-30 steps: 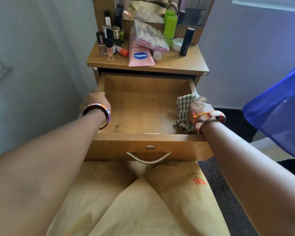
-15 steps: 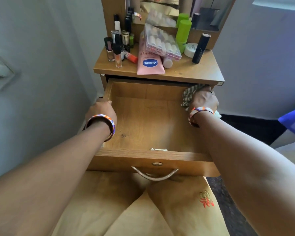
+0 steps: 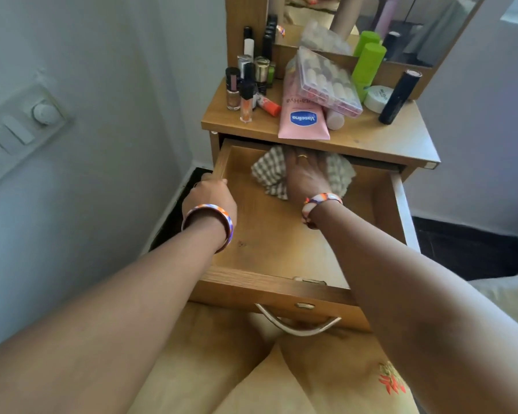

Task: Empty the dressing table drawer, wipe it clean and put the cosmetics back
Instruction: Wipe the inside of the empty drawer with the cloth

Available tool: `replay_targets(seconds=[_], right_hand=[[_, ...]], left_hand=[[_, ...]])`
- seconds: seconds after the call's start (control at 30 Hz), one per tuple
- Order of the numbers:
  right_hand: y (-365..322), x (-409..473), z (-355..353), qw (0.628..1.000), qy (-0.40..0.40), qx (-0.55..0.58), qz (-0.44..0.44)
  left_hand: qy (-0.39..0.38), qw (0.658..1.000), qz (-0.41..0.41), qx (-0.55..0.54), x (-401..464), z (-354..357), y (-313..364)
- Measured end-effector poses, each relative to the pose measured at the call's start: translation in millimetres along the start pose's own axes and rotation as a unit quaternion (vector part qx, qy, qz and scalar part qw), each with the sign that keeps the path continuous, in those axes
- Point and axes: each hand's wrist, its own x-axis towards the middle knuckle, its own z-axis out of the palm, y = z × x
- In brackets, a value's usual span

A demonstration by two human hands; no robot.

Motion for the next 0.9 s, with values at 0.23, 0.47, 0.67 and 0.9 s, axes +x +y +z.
replay_targets(seconds=[0.23,0.47,0.67,0.9], right_hand=[[-62,26,-13,0.985,-0.049,0.15,-0.075],[-69,13,-27,0.952,-0.136,0.26,-0.088],[-69,-37,-33,0.875,-0.27,0.386,-0.112],[-66,-81,-35,0.769,-0.405,0.481,-0.114]], left_hand=[[-0.039,0.979,-0.1,-0.175,4,-16,-1],[-0.159,0.883,-0.182,-0.401,28,-24,-23],[-0.357,0.75,-0.177,-0.528,35,-38,-62],[-0.422,0.801,-0.124,-0.405,17,-56,-64]])
